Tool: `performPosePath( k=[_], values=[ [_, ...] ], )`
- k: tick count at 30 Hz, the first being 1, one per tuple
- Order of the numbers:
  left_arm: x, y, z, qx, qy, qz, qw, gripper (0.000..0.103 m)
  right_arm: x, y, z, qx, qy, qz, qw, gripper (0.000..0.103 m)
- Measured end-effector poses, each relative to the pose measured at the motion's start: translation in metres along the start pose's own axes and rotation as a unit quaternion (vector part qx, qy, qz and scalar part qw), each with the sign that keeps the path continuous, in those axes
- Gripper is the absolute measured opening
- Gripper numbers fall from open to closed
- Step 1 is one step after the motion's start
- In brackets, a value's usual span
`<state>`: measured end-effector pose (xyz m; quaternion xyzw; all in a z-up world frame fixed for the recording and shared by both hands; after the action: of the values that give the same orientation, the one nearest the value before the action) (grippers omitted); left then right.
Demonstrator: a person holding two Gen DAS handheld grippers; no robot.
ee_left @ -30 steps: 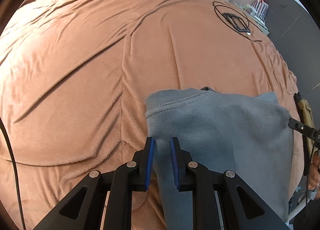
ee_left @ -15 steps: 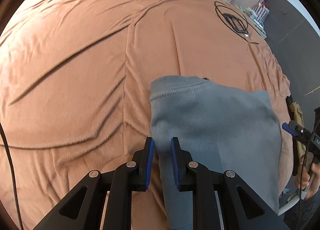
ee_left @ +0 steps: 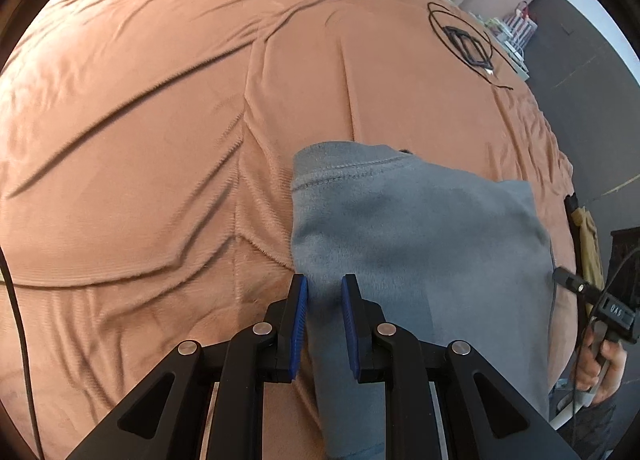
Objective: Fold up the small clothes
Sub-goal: 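Hold the folded shirt with the left tool while the right tool opens and releases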
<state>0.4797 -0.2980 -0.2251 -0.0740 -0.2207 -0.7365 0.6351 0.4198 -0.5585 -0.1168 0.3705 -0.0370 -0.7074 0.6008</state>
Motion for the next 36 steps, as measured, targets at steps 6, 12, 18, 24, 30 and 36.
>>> performPosePath(
  k=[6, 12, 18, 24, 30, 36],
  values=[
    [-0.009, 0.007, -0.009, -0.009, -0.019, 0.035, 0.9992, 0.021, 0.011, 0.007, -0.017, -0.020, 0.030, -0.026, 0.999, 0.060],
    [-0.014, 0.009, -0.009, -0.019, -0.033, 0.058, 0.9976, 0.025, 0.023, 0.021, -0.027, -0.011, 0.078, -0.049, 0.996, 0.051],
    [-0.020, 0.004, -0.005, -0.024, -0.044, 0.061, 0.9968, 0.029, 0.036, 0.019, -0.031, -0.010, 0.071, -0.050, 0.996, 0.024],
    [-0.018, 0.009, -0.010, -0.023, -0.076, 0.080, 0.9936, 0.030, 0.028, 0.013, -0.010, 0.016, 0.086, -0.041, 0.995, 0.014],
    [-0.016, 0.015, -0.011, -0.020, -0.109, 0.084, 0.9903, 0.030, 0.030, 0.004, -0.013, 0.004, 0.064, -0.038, 0.997, 0.022],
    [-0.015, 0.019, -0.014, -0.012, -0.112, 0.084, 0.9902, 0.030, 0.022, 0.002, -0.018, -0.005, 0.068, -0.033, 0.997, 0.043]
  ],
)
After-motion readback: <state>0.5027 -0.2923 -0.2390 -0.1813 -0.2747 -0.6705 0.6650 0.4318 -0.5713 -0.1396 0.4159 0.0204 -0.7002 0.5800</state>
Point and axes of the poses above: each gripper's, at about its wrist camera, not at the fingertips, and z roughly against the way its jaws point, x to its right, y to its top, the point moved 7 cm from there along -z, roughly the way its jaws point, and after that the axes turned 8 degrees about z, right-handed, at the moved point
